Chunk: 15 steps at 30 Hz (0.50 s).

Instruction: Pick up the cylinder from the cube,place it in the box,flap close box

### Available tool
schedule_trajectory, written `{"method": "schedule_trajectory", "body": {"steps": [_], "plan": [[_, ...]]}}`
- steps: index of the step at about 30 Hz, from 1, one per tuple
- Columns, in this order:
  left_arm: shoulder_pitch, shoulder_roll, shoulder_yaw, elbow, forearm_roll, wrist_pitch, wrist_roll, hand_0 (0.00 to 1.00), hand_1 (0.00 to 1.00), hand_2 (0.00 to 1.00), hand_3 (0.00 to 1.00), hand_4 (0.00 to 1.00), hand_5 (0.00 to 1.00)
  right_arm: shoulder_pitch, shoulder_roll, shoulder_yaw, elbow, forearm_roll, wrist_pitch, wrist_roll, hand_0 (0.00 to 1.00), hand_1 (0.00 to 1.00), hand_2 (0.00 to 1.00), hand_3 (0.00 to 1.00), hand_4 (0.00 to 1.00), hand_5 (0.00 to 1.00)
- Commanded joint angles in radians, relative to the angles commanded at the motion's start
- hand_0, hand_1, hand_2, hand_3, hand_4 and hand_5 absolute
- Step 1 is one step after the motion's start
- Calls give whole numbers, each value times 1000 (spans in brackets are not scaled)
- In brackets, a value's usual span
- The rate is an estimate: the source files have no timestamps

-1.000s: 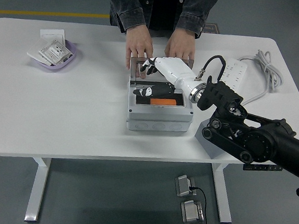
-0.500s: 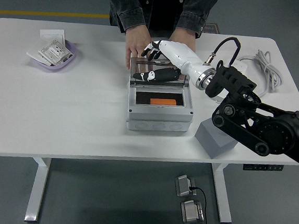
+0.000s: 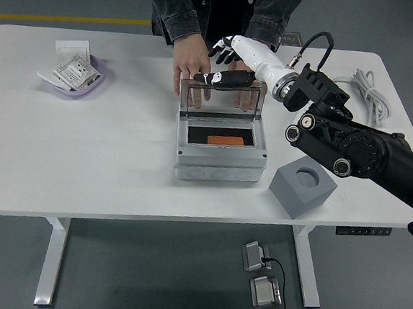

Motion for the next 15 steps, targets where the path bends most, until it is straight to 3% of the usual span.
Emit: {"method": "schedule_trajectory", "body": {"steps": [6,15], "plan": [[1,0,-1,0,4,0,0,609,646,596,597,647,209,-16,13,-35,-96,49,-20,22,651,599,606,664,960,660],[1,0,-15,0,17,1,0,609,645,596,596,644,204,-62,-22,-39,-13,-11,-29,13,651,593,604,667,953,672]]}}
